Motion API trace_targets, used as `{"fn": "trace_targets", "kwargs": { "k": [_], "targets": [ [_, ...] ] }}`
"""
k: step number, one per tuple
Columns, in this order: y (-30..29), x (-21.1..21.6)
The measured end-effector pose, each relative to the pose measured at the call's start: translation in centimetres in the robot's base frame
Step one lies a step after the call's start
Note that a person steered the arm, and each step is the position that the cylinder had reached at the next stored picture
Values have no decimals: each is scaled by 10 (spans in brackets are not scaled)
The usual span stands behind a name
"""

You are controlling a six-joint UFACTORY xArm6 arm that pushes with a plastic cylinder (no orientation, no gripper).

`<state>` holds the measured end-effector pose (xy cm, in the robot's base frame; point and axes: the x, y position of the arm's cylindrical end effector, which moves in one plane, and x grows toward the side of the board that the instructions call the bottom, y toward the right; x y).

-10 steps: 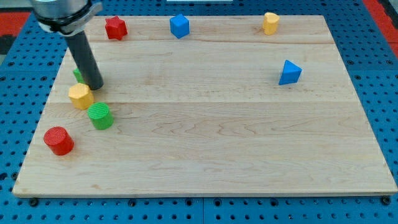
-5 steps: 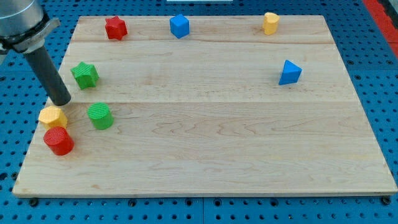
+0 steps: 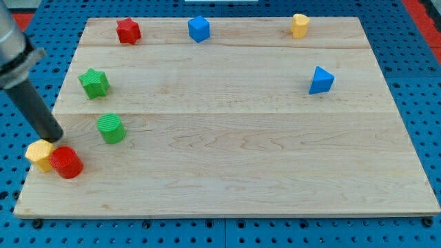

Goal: Move the hexagon close to the red circle

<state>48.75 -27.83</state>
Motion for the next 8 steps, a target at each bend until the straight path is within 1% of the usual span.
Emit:
{"fn": "trace_targets", "kwargs": {
  "k": [1,2,3,4,5,6,7,8],
  "targets": [
    [-25,-7],
    [-27,-5],
    [-27,11],
    [-26,46],
    [-26,59],
    [-25,59],
    [-19,65],
    [-25,74]
  ]
}}
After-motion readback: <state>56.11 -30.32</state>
